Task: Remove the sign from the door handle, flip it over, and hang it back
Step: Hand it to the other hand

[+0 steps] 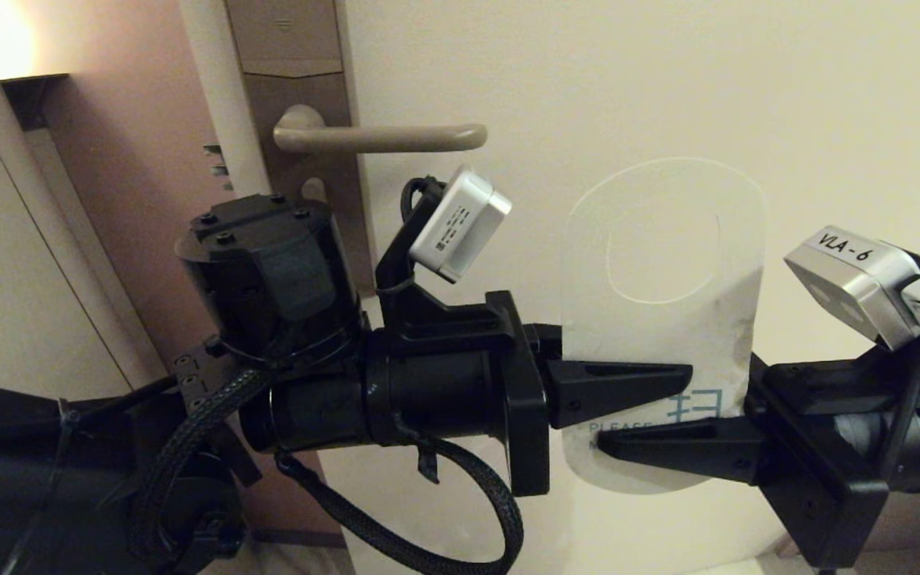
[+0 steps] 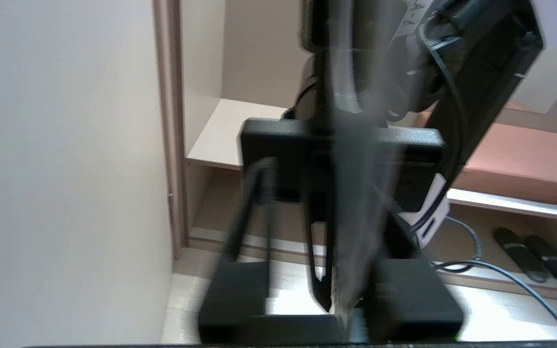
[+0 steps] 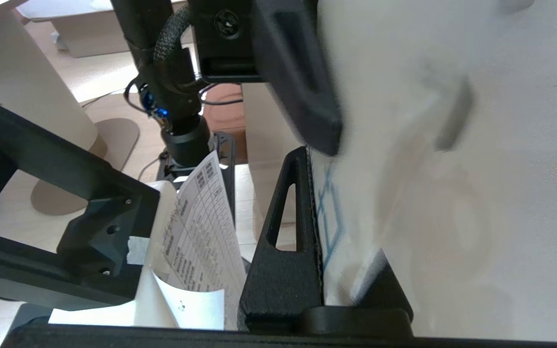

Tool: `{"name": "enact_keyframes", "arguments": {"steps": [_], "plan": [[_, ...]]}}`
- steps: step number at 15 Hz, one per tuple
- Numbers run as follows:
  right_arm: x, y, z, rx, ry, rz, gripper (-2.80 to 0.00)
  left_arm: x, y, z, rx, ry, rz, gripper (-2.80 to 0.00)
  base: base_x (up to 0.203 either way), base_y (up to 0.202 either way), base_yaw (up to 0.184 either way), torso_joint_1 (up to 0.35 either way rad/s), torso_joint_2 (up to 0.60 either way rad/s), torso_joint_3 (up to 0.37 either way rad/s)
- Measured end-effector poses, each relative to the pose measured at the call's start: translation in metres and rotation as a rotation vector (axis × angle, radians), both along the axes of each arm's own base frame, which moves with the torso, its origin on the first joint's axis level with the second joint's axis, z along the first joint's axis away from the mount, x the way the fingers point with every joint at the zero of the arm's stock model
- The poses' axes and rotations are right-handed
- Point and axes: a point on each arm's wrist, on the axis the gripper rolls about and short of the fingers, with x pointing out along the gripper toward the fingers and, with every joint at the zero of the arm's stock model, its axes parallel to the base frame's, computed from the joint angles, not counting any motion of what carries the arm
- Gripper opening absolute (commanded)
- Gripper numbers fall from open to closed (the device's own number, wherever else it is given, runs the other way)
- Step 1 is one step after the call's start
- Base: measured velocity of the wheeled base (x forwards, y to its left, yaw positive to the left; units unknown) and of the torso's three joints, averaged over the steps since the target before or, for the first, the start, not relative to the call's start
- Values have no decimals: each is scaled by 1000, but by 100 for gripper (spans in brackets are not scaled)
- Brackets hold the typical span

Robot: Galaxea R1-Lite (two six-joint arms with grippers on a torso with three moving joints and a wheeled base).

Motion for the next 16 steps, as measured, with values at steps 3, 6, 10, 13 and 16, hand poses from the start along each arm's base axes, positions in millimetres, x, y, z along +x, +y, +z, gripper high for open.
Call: {"name": "enact_keyframes", "arguments": {"steps": [3, 6, 10, 13, 16], "plan": [[-1, -1, 1, 3, -4, 0, -280, 0, 0, 0, 0, 1, -1, 0, 0, 0, 0, 0, 0, 0], [-2, -2, 1, 2, -4, -2, -280, 0, 0, 0, -1, 0, -2, 0, 0, 0, 0, 0, 0, 0], [-4, -3, -1, 1, -2, -3, -280, -1, 2, -1, 3, 4, 13, 0, 0, 0, 0, 0, 0, 0], [-6, -5, -2, -5, 0, -23, -280, -3, 6, -1, 4, 7, 36, 0, 0, 0, 0, 0, 0, 0], [-7, -6, -1, -3, -6, -32, -280, -7, 10, -1, 6, 4, 37, 0, 0, 0, 0, 0, 0, 0]]}}
